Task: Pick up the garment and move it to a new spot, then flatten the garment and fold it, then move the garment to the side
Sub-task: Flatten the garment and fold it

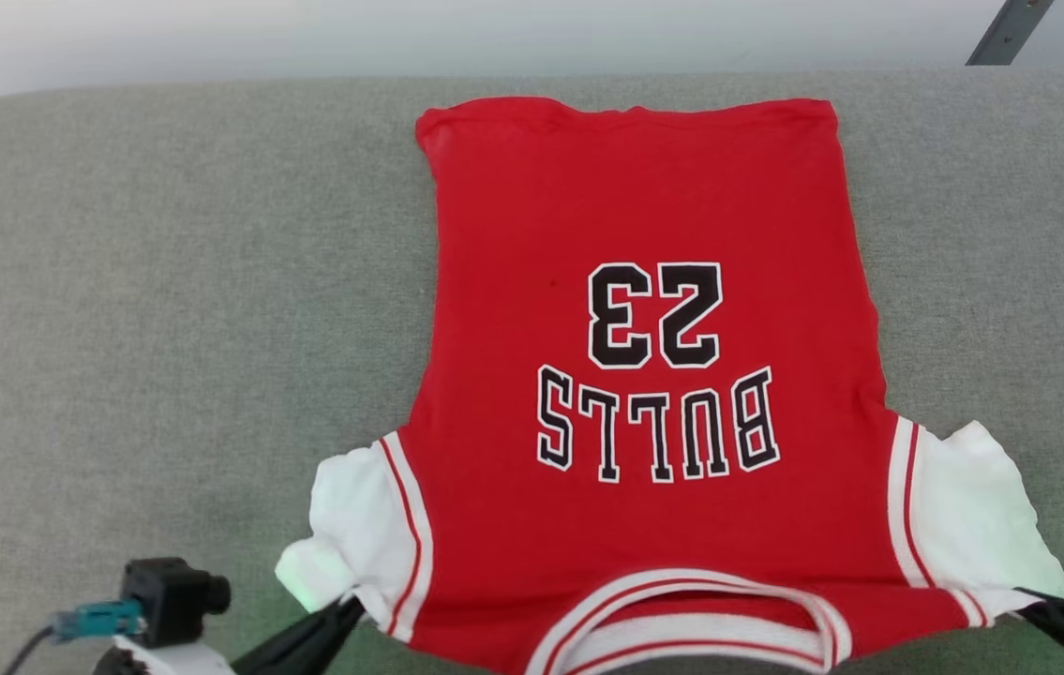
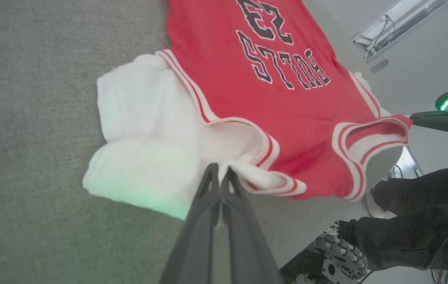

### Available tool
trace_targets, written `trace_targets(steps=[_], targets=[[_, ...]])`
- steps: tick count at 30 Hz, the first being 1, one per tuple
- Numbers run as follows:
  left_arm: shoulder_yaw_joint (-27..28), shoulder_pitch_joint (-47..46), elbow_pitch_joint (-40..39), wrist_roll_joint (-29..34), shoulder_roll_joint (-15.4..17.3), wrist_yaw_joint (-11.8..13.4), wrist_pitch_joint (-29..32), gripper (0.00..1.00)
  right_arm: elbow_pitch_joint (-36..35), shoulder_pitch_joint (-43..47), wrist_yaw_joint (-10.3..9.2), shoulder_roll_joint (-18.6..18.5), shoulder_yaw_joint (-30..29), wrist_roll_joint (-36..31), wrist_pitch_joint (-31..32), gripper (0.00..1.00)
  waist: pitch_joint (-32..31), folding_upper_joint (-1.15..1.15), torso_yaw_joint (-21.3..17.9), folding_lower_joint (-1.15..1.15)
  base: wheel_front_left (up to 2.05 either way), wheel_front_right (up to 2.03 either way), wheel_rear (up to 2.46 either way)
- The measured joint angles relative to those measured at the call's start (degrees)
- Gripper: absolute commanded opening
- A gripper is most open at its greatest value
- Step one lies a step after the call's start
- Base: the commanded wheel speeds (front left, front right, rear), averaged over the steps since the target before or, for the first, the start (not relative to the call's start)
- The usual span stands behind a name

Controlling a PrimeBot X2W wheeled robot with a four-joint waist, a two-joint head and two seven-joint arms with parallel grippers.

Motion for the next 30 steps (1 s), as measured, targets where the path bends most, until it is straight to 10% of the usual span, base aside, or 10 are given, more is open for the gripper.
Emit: trace_targets(steps=[12,14,16,30], targets=[[-4.3,-3.0,16.5,3.5,-10.6,-3.9,3.5,0.0,10.2,1.9,0.0,12.7,-1.0,-11.2,4.7,0.0,1.2,0.0,-0.6,0.0,0.0,0.0,0.0],[-4.1,-3.3,18.6,3.7,-11.8,-4.7,2.7,0.0,11.3,1.9,0.01,13.7,-1.6,-11.6,4.1,0.35,1.4,0.0,-0.7,0.0,0.0,0.0,0.0],[-3.8,-3.4,19.7,3.7,-12.8,-5.2,1.9,0.0,11.4,2.3,0.01,14.1,-2.4,-11.5,3.4,1.0,1.7,0.0,-0.7,0.0,0.0,0.0,0.0],[-3.2,-4.9,19.6,7.7,-15.8,-5.5,-0.2,0.0,-4.4,-0.5,-0.01,-4.3,-18.2,-3.0,6.4,1.0,4.4,0.0,1.0,0.0,0.0,0.0,0.0]])
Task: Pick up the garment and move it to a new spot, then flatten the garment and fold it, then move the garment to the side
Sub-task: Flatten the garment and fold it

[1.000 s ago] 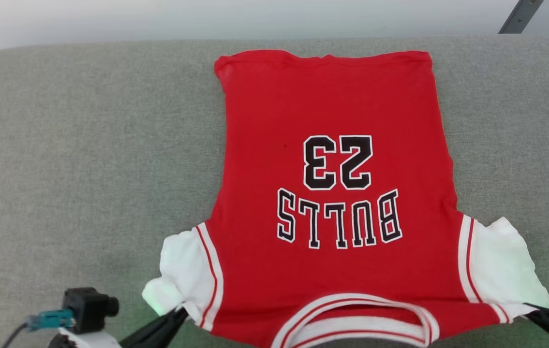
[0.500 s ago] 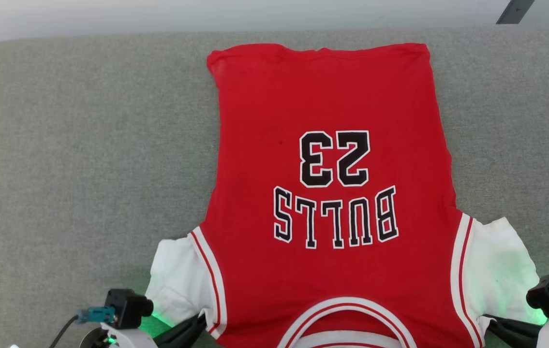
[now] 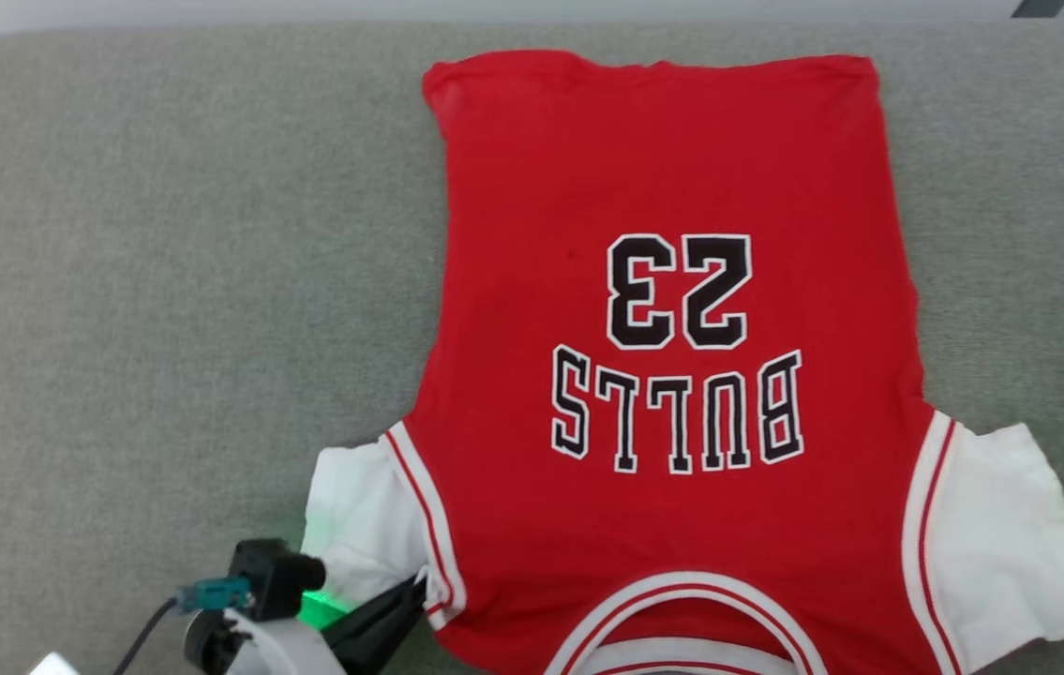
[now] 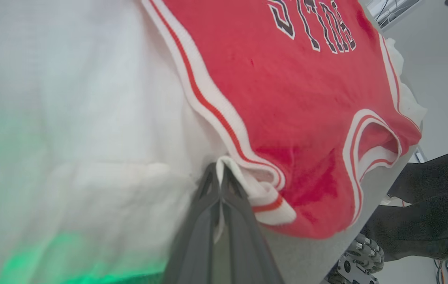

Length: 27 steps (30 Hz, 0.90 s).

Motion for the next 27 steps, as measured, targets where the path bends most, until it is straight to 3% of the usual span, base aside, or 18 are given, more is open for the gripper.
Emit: trace_targets(steps=[3,6,15,21,27], targets=[[-0.2,-1.6,-0.6,1.7,-1.1,0.2,0.1,0.0,3.5,-5.7,0.0,1.3,-4.8,0.5,2.0,1.0,1.1,0.0,1.0,0.0,0.0,0.0,0.0],[-0.4,-3.7,-1.7,3.4,-2.8,0.4,0.1,0.0,9.3,-12.3,0.0,5.3,-7.8,-1.4,5.9,1.0,2.5,0.0,2.2,0.0,0.0,0.0,0.0],[-2.0,-8.6,-4.0,7.9,-7.1,0.8,1.6,0.0,28.0,-31.8,0.0,16.8,-7.6,-5.9,22.2,1.0,7.0,0.0,8.8,0.0,0.0,0.0,0.0],[-2.4,-9.7,-4.7,8.9,-9.3,0.6,1.5,0.0,41.0,-40.9,0.0,21.4,-7.0,-8.1,28.6,1.0,10.3,0.0,13.7,0.0,0.0,0.0,0.0],[-2.4,-10.5,-4.9,9.3,-11.0,-0.1,0.7,0.0,48.0,-44.1,0.0,23.2,-5.4,-8.0,33.5,1.0,13.6,0.0,17.7,0.0,0.0,0.0,0.0]])
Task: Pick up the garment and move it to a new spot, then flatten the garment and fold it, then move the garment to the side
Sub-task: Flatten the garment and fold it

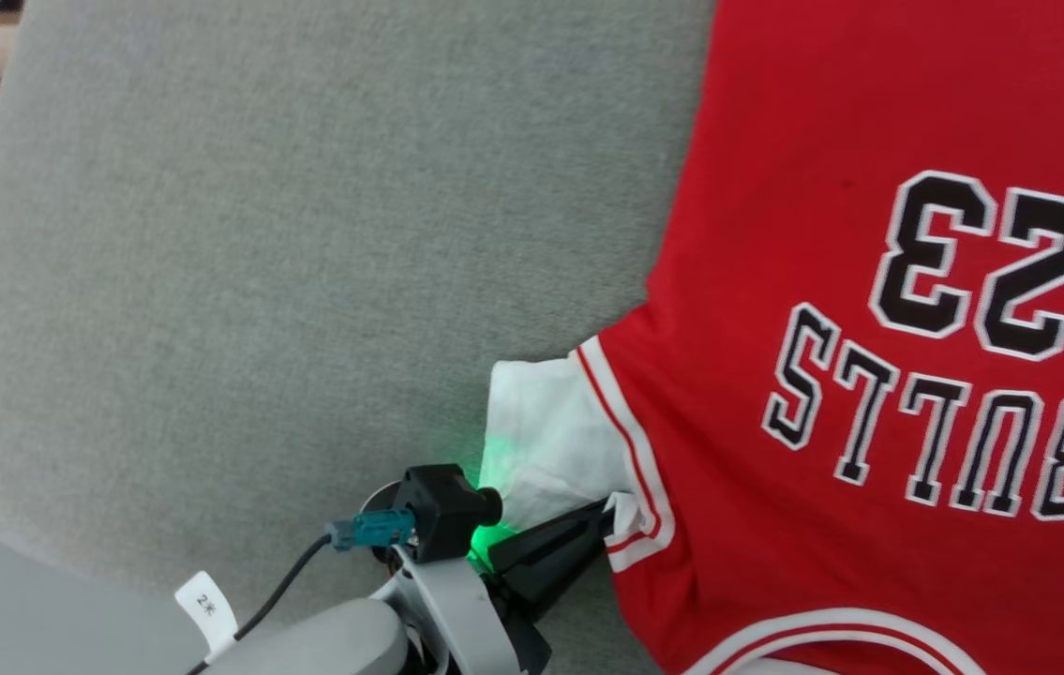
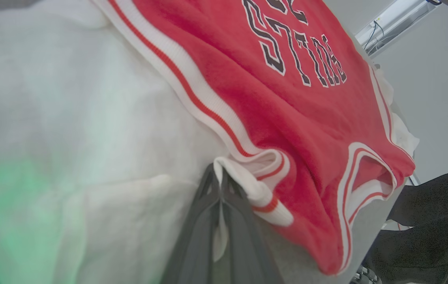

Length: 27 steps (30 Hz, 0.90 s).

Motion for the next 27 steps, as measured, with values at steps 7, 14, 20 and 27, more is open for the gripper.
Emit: trace_targets(steps=[7,14,20,27], targets=[[0.5,-0.2,0.2,0.0,-1.0,-1.3,-0.8,0.0,1.8,-2.4,-0.09,-0.4,0.5,1.7,2.2,0.0,2.2,0.0,2.6,0.0,0.0,0.0,0.0],[1.1,0.1,1.9,-0.6,-1.1,-2.0,-1.0,0.0,0.5,-0.8,-0.07,0.0,2.5,4.5,-0.1,0.0,0.5,0.0,2.1,0.0,0.0,0.0,0.0],[3.2,1.6,3.6,-1.3,0.8,-2.1,-1.2,0.0,-4.6,3.5,-0.02,-2.3,5.3,7.6,-3.0,0.0,-2.6,0.0,0.4,0.0,0.0,0.0,0.0],[5.2,4.3,4.2,-2.0,3.8,-1.9,-1.3,0.0,-17.5,13.7,-0.01,-10.4,9.7,12.3,-6.1,0.0,-6.8,0.0,-2.8,0.0,0.0,0.0,0.0]])
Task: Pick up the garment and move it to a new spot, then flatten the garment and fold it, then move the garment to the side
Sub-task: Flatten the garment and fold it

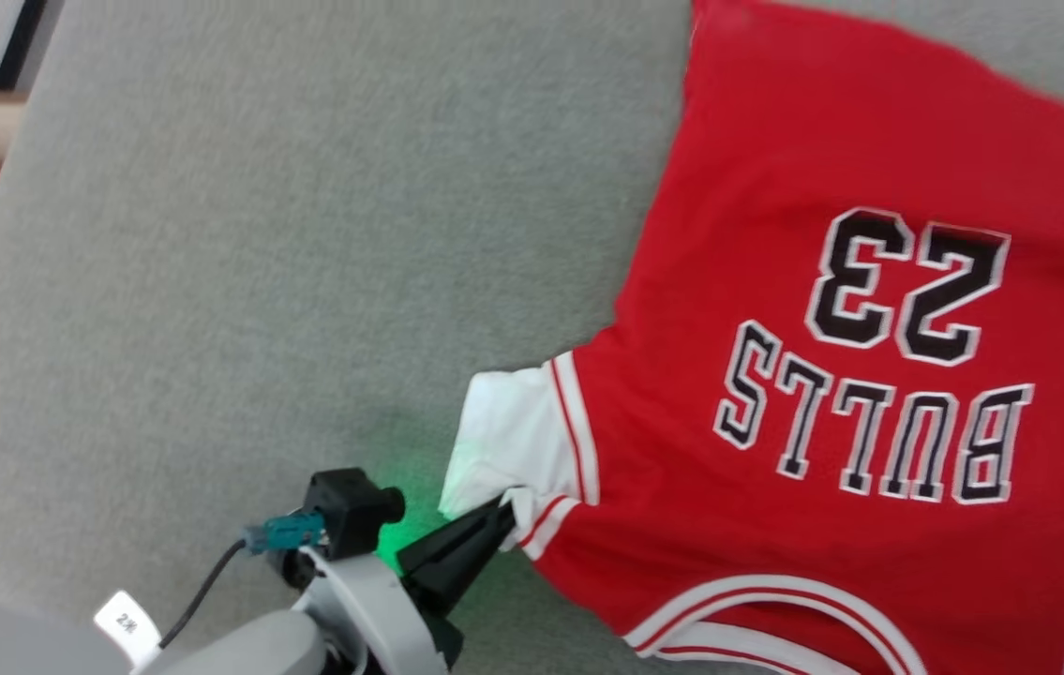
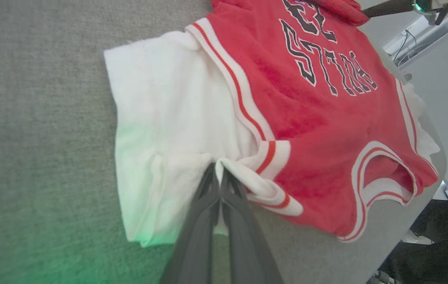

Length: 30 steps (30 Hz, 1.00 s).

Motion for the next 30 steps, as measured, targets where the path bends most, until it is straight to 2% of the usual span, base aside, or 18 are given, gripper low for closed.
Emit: trace_targets(steps=[7,11,16,20,23,24,25,26,27,30], targets=[[0.6,2.4,0.6,-0.7,1.8,0.9,0.0,0.0,-13.2,16.3,0.0,-8.5,4.6,6.9,-5.0,0.0,-4.1,0.0,-4.2,0.0,0.0,0.0,0.0],[1.7,3.5,0.8,-1.2,2.6,1.4,0.0,0.0,-18.6,25.0,0.0,-11.0,7.3,9.5,-9.3,0.0,-5.9,0.0,-6.9,0.0,0.0,0.0,0.0],[2.9,4.5,0.9,-1.2,2.9,1.4,0.0,0.0,-22.5,33.7,0.0,-10.8,10.8,9.8,-14.0,0.0,-7.7,0.0,-9.8,0.0,0.0,0.0,0.0],[3.8,4.8,1.4,-1.2,2.8,1.4,0.0,0.0,-24.3,38.0,0.0,-8.2,13.7,7.2,-14.5,0.0,-9.0,0.0,-11.5,0.0,0.0,0.0,0.0],[4.2,5.5,1.7,-1.2,2.7,1.3,0.0,0.0,-24.0,38.3,0.0,-6.2,13.1,4.4,-16.0,0.0,-9.7,0.0,-12.7,0.0,0.0,0.0,0.0],[4.2,5.7,1.8,-1.2,2.7,1.3,0.0,0.0,-23.8,38.2,0.0,-5.8,12.2,3.8,-17.0,0.16,-9.9,0.0,-13.0,0.0,0.0,0.0,0.0],[4.2,5.9,1.9,-1.2,2.7,1.3,0.0,0.0,-23.6,38.2,0.0,-5.5,11.4,3.6,-17.8,0.46,-10.2,0.0,-13.3,0.0,0.0,0.0,0.0],[4.3,6.1,2.0,-1.2,2.7,1.3,0.0,0.0,-23.9,38.2,0.0,-5.5,10.5,3.8,-18.5,0.8,-10.4,0.0,-13.5,0.0,0.0,0.0,0.0],[4.3,6.2,2.1,-1.2,2.7,1.2,0.0,0.0,-24.4,38.2,0.0,-5.7,9.7,4.7,-19.2,1.0,-10.6,0.0,-13.7,0.0,0.0,0.0,0.0],[4.5,6.4,2.1,-1.1,2.6,0.9,0.0,0.0,-27.5,38.3,0.0,-9.4,6.9,6.8,-20.3,1.0,-11.1,0.0,-13.7,0.0,0.0,0.0,0.0]])
